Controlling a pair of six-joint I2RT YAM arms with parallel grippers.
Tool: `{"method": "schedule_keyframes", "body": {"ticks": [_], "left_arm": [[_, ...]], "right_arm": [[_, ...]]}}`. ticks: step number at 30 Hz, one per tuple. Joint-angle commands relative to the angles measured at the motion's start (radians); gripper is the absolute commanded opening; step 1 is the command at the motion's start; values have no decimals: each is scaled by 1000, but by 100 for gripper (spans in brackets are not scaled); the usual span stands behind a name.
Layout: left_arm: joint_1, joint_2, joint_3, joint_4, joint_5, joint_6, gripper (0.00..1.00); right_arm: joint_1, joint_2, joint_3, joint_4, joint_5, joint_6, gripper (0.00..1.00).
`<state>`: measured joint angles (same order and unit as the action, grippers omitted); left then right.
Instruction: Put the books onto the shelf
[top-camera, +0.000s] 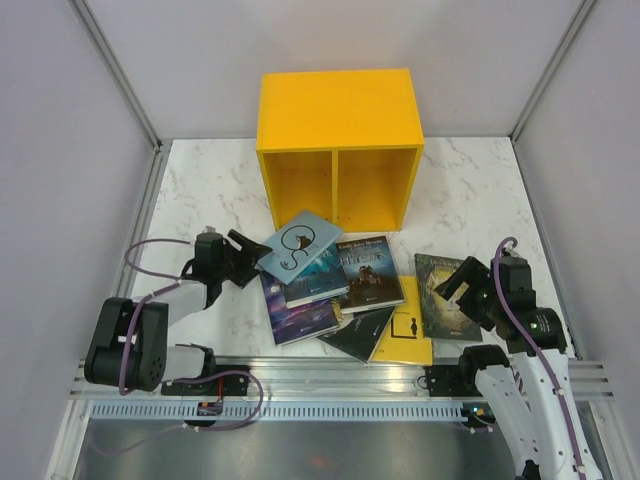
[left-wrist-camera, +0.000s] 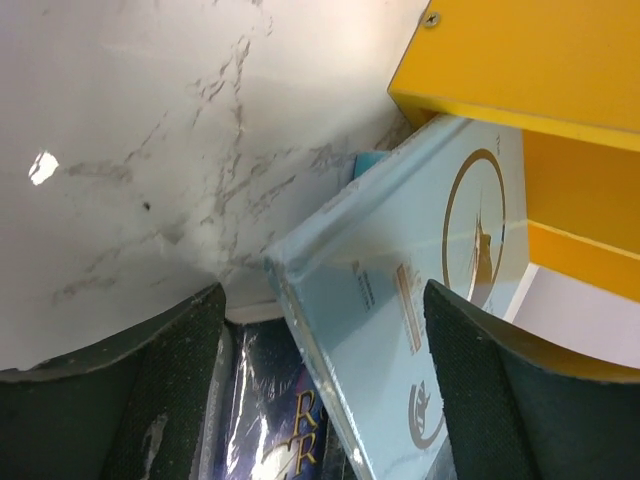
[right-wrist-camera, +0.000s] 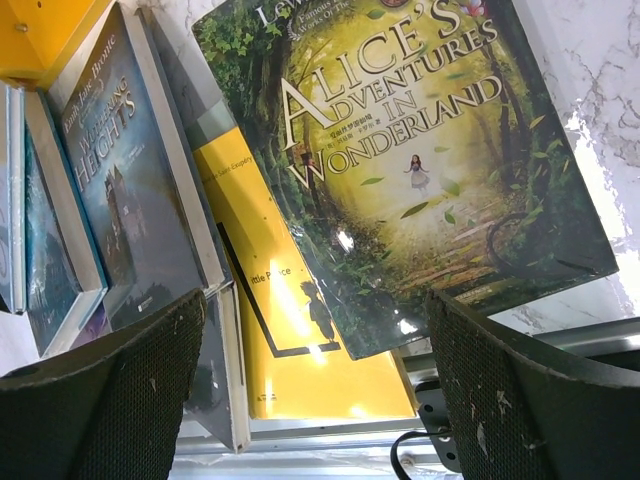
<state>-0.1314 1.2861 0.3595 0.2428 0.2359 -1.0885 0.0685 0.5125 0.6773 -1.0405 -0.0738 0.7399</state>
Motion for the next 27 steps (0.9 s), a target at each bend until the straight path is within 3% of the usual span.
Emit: {"method": "schedule_keyframes", "body": {"ticks": [1, 10, 13, 14, 15, 22, 27], "left_arm": [[-7, 71, 52, 96, -12, -14, 81], [-11, 217, 91, 257, 37, -45, 59], [-14, 225, 98, 279, 52, -51, 30], [-16, 217, 101, 276, 57, -51, 7], [-14, 211, 107, 268, 60, -51, 2], [-14, 43, 183, 0, 82, 54, 2], [-19, -173, 210, -201, 123, 87, 2]], "right_arm": [[4, 4, -7, -13, 8, -16, 93], [2, -5, -36, -16, 3, -20, 92], [4, 1, -38, -12, 9, -17, 92], [4, 7, -38, -7, 9, -17, 91], [2, 11, -38, -3, 11, -17, 92], [2, 44, 13, 49, -1, -46, 91], [5, 90, 54, 192, -196, -57, 91]]}}
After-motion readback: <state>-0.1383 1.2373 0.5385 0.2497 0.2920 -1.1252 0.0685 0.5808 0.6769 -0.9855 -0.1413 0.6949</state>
